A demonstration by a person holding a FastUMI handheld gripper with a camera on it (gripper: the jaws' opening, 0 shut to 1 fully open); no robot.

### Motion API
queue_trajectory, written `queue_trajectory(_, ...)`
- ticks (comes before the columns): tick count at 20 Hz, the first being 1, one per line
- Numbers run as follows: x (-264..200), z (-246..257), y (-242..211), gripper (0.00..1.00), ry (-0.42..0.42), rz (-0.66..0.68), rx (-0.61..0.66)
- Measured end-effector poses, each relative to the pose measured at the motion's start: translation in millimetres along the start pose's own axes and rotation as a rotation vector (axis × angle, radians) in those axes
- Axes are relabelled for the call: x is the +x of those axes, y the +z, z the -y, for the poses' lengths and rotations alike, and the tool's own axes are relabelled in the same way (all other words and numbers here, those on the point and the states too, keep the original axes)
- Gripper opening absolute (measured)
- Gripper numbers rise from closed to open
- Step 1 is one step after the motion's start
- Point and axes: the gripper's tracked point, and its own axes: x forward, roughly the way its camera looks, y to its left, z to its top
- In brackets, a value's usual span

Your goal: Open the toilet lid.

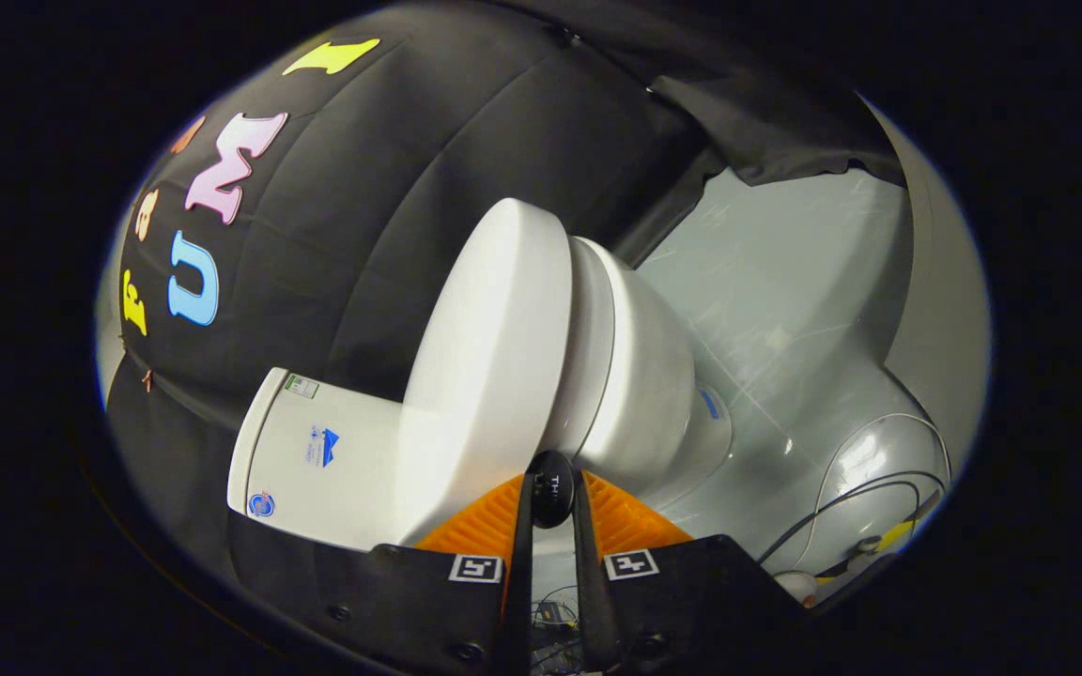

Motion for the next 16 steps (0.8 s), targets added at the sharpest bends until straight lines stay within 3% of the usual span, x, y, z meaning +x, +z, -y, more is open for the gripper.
queue_trajectory(5,3.4,2.4,12.2,0.24,0.027,-0.009,0.032)
queue_trajectory(6,16.9,3.5,5.9,0.11,0.022,0.003,0.055)
queue_trajectory(16,-5.6,-7.8,5.6,0.1,0.013,0.0,0.05)
